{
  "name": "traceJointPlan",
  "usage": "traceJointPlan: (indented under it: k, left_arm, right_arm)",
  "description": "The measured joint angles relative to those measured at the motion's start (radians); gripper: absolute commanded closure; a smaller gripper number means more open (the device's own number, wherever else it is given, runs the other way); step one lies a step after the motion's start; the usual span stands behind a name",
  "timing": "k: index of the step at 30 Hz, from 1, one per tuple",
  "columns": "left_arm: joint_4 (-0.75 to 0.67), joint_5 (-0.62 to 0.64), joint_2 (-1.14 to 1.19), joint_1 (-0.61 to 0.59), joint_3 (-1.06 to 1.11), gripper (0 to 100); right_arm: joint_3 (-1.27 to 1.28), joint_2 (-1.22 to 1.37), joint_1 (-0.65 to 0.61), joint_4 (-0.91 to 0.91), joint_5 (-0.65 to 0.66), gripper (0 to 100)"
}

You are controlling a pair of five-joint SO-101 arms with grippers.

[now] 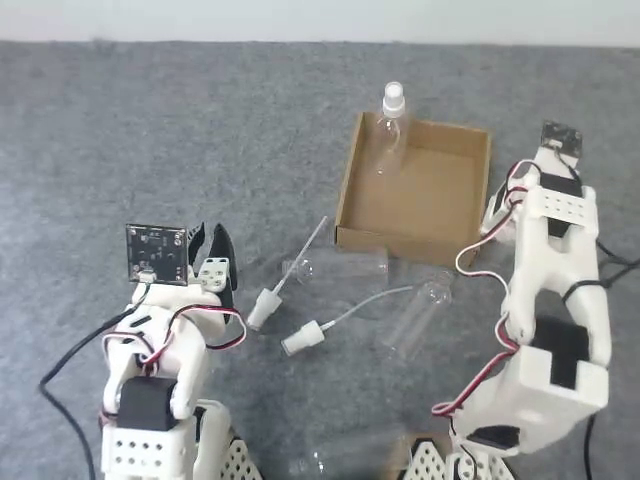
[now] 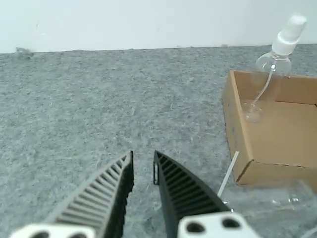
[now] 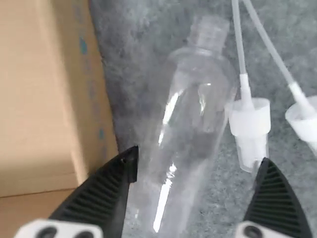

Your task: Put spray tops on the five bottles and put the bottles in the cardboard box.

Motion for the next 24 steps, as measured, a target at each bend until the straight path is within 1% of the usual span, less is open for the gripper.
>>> traceJointPlan:
  k: [6,11,16,19,24]
  left_arm:
    - [0.0,0.0,0.0,0.002,0.0,94]
    - [0.0,0.0,0.0,0.002,0.0,94]
    - [0.0,0.0,0.0,0.002,0.0,94]
    - [0.0,0.0,0.0,0.002,0.0,94]
    - [0.0,0.0,0.0,0.002,0.0,94]
  right_arm:
    - [0.002,0.02,0.014,0.005,0.003,68.3]
    - [-0.064,0.011,0.089,0.026,0.012,68.2]
    - [-0.166,-0.023,0.112,0.13,0.133,68.2]
    - [-0.178,-0.025,0.117,0.167,0.207,68.2]
    - [-0.178,-0.025,0.12,0.176,0.258,68.4]
